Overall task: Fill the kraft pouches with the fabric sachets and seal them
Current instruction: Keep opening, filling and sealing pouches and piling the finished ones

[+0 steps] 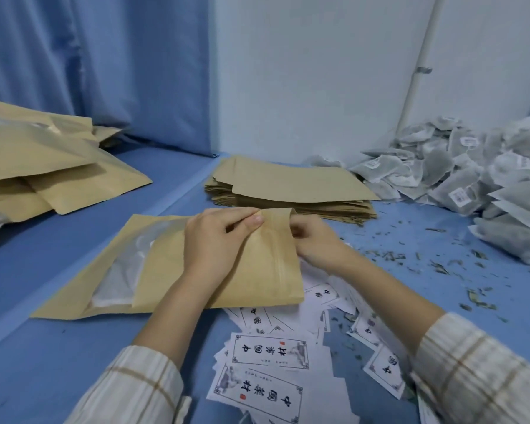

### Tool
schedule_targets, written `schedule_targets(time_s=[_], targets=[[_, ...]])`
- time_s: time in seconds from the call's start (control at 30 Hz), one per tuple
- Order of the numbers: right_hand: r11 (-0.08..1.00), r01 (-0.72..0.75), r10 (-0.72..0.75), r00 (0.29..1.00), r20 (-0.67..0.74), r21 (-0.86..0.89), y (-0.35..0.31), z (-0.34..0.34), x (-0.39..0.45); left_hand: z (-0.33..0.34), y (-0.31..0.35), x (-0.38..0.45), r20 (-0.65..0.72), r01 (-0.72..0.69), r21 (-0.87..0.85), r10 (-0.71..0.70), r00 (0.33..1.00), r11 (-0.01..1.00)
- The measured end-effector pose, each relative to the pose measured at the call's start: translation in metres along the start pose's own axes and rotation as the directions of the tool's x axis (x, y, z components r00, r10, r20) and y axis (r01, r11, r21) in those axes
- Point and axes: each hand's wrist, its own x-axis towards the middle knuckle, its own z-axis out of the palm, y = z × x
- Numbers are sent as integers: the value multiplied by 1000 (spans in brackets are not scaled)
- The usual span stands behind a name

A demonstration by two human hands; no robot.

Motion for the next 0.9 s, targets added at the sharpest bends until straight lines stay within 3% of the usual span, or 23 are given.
schedule_targets(time_s=[0.1,0.17,0.27,0.47,0.6,0.73,0.83,0.9], targets=[[975,-72,51,993,-104,-210,26,-32,-18,2,-2,0,9,25,5,-25,1000,1000],[904,-115,111,993,-35,-412,39,-40,-25,3,-2,0,19,27,14,-27,999,1000],[851,-114,192,976,101,-512,52,-38,-33,4,-1,-2,28,26,36,-27,999,999],[882,-78,87,996,-2,-464,50,-36,-33,3,0,-6,31,27,45,-29,999,999],[913,-184,186,982,-31,-365,50,-35,-31,4,-1,-7,34,29,17,-30,999,999],[937,-318,308,948,-84,-143,54,-41,-31,3,-1,-7,31,24,3,-24,999,1000],[946,-298,280,950,-141,-126,56,-49,-35,2,1,-7,34,18,6,-18,999,1000],[950,-274,229,938,-259,-153,59,-50,-36,2,2,-7,34,16,1,-16,999,1000]])
